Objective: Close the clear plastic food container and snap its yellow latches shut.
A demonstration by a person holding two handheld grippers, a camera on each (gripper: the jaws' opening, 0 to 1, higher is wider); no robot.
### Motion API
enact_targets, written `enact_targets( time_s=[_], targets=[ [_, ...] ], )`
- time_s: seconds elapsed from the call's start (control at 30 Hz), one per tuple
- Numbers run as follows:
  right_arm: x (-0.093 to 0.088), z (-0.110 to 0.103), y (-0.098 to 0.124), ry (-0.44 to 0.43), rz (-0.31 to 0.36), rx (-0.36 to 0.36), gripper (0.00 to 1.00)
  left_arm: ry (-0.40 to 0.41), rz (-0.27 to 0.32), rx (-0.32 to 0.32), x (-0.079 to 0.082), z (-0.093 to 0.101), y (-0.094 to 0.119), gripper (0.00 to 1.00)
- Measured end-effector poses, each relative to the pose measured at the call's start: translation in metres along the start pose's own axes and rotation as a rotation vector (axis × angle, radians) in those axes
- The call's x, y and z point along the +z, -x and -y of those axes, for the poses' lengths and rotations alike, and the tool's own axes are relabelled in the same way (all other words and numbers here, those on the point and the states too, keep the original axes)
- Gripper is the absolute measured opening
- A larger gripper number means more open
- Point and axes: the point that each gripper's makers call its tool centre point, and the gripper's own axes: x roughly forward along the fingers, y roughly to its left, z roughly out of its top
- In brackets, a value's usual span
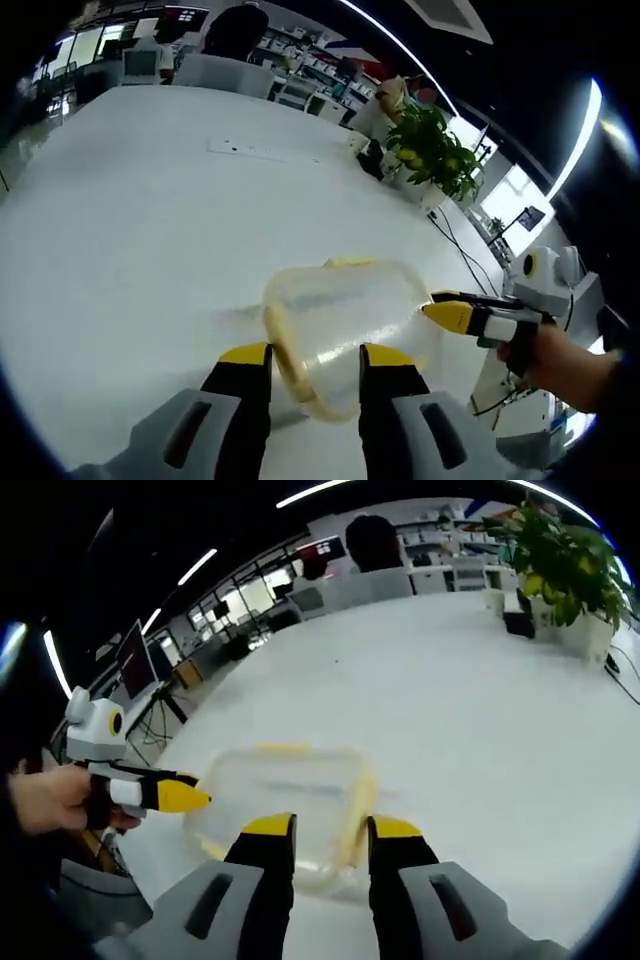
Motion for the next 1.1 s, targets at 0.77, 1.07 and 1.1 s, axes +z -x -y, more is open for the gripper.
enact_targets(
  time_s=[0.77,1.07,1.1],
  targets=[
    [0.011,-0.072,-0.058,0.054,0.007,0.029,0.24,0.030,0.047,0.067,0.020,-0.082,0.037,0.28],
    [0.019,-0.082,-0.075,0.055,-0.001,0.048,0.23,0.045,0.070,0.104,0.033,-0.099,0.040,0.28],
    [0.021,-0.083,-0.078,0.058,-0.002,0.051,0.23,0.048,0.072,0.106,0.034,-0.100,0.040,0.28]
  ],
)
